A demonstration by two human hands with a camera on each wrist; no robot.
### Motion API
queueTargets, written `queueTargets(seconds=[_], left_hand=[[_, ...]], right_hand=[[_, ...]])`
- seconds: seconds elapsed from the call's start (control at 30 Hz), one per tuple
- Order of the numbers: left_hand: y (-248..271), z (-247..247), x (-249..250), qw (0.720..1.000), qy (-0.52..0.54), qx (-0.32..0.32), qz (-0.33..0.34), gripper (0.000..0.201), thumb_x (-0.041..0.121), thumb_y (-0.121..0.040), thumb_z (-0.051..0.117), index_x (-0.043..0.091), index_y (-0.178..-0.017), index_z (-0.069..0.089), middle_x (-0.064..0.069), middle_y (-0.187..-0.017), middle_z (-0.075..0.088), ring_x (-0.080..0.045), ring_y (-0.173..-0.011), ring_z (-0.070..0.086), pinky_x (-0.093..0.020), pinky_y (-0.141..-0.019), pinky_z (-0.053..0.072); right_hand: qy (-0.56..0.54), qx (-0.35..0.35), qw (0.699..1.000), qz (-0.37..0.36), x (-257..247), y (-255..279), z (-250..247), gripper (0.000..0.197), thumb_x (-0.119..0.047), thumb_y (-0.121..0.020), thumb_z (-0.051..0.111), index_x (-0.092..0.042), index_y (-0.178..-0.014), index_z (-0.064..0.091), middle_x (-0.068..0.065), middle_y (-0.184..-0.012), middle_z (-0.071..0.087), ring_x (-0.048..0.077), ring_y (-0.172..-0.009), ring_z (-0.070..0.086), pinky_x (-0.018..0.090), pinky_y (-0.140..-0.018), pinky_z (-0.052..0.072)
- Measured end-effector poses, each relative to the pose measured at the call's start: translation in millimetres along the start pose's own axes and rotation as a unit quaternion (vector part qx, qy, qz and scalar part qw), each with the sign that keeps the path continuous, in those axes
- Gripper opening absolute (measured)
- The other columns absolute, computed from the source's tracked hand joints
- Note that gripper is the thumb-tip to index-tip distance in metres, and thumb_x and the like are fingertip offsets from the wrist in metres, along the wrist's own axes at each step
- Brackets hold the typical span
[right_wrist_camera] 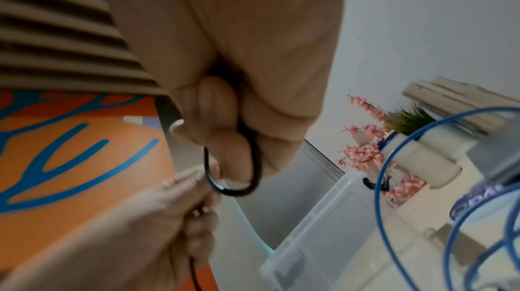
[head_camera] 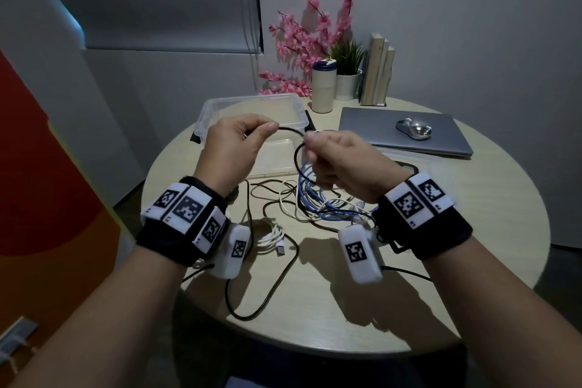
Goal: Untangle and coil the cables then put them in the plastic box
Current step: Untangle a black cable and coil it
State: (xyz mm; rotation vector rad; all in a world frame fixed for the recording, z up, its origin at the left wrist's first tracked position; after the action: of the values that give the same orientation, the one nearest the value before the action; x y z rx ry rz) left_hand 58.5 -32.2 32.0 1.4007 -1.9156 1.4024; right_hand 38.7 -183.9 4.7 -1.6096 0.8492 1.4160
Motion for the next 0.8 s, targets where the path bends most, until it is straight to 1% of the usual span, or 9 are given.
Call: queueTargets(seconds=[0.1,0.2,0.27,0.37,0.43,0.53,0.63,0.7,0.8], left_hand=[[10,18,-14,0.998,-0.017,-0.049,-0.042,0.020,0.023,-0.093,0.059,0.023,-0.109,0.070,0.011,-0.076,0.063,-0.004,-0.065,0.052,-0.012,-0.060,0.042],[31,50,-9,0.987,-0.035,-0.154,-0.030,0.024,0.016,-0.095,0.055,0.018,-0.116,0.067,0.015,-0.061,0.051,0.003,-0.051,0.043,-0.006,-0.049,0.033],[48,69,-4,0.970,-0.044,-0.237,-0.018,0.027,0.015,-0.095,0.055,0.018,-0.120,0.065,0.017,-0.061,0.050,0.005,-0.046,0.045,-0.006,-0.050,0.033],[59,78,0,0.951,-0.074,-0.299,0.003,0.017,0.020,-0.094,0.057,0.020,-0.109,0.066,0.011,-0.067,0.054,0.002,-0.053,0.046,-0.017,-0.059,0.037],[55,72,1,0.955,-0.077,-0.286,0.005,0.012,0.022,-0.094,0.055,0.019,-0.097,0.066,0.008,-0.068,0.054,-0.002,-0.057,0.045,-0.020,-0.060,0.037],[42,54,10,0.975,-0.055,-0.214,0.017,0.014,0.024,-0.095,0.054,0.025,-0.083,0.062,0.010,-0.059,0.050,-0.001,-0.053,0.041,-0.019,-0.055,0.034],[28,37,21,0.991,-0.031,-0.127,0.039,0.018,0.022,-0.095,0.052,0.027,-0.078,0.059,0.015,-0.054,0.049,0.001,-0.052,0.041,-0.016,-0.051,0.031],[20,26,23,0.996,-0.029,-0.068,0.048,0.017,0.023,-0.095,0.053,0.021,-0.081,0.061,0.011,-0.057,0.048,0.001,-0.052,0.041,-0.015,-0.050,0.031],[12,18,19,0.999,-0.019,-0.019,0.041,0.017,0.026,-0.095,0.054,0.017,-0.083,0.063,0.010,-0.062,0.049,0.000,-0.057,0.043,-0.020,-0.056,0.036]], right_hand=[[-0.152,0.058,0.986,-0.031,-17,0,-12,0.036,-0.024,-0.103,0.030,-0.011,-0.072,0.044,0.005,-0.052,0.057,0.015,-0.043,0.047,0.023,-0.045,0.034],[-0.272,0.114,0.952,-0.082,-27,-3,-23,0.034,-0.021,-0.103,0.030,-0.006,-0.079,0.049,0.016,-0.084,0.071,0.026,-0.078,0.070,0.030,-0.067,0.057],[-0.268,0.156,0.943,-0.119,-30,-5,-34,0.033,-0.017,-0.102,0.034,-0.004,-0.082,0.057,0.014,-0.092,0.071,0.028,-0.094,0.067,0.036,-0.084,0.055],[-0.108,0.233,0.956,-0.143,-31,-2,-56,0.026,-0.011,-0.100,0.042,-0.008,-0.084,0.063,0.016,-0.094,0.070,0.028,-0.089,0.064,0.033,-0.087,0.050],[0.105,0.285,0.944,-0.128,-29,1,-70,0.024,-0.015,-0.098,0.048,-0.015,-0.081,0.065,0.018,-0.101,0.069,0.028,-0.099,0.064,0.039,-0.096,0.048],[0.312,0.242,0.918,-0.050,-19,0,-66,0.023,-0.023,-0.098,0.047,-0.014,-0.086,0.065,0.011,-0.099,0.071,0.023,-0.098,0.064,0.039,-0.091,0.049],[0.295,0.156,0.943,-0.001,-9,2,-46,0.026,-0.022,-0.101,0.040,-0.011,-0.087,0.058,0.004,-0.072,0.065,0.015,-0.068,0.066,0.028,-0.068,0.049],[0.231,0.113,0.966,0.013,-2,3,-32,0.031,-0.026,-0.102,0.037,-0.010,-0.085,0.057,0.001,-0.059,0.050,0.013,-0.050,0.051,0.025,-0.056,0.043],[0.174,0.040,0.984,0.022,7,3,-14,0.039,-0.038,-0.099,0.041,-0.011,-0.077,0.059,-0.002,-0.058,0.044,0.009,-0.048,0.038,0.024,-0.054,0.039]])
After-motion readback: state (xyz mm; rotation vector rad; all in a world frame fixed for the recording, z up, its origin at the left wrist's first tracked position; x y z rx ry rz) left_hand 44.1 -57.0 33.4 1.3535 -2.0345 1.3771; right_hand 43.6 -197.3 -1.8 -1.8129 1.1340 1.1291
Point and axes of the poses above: each hand's wrist, its own y-axis away from the middle knuckle, its own z-axis out of the palm, x = y × z, the point moved 7 cm from there along -y, towards the middle knuckle
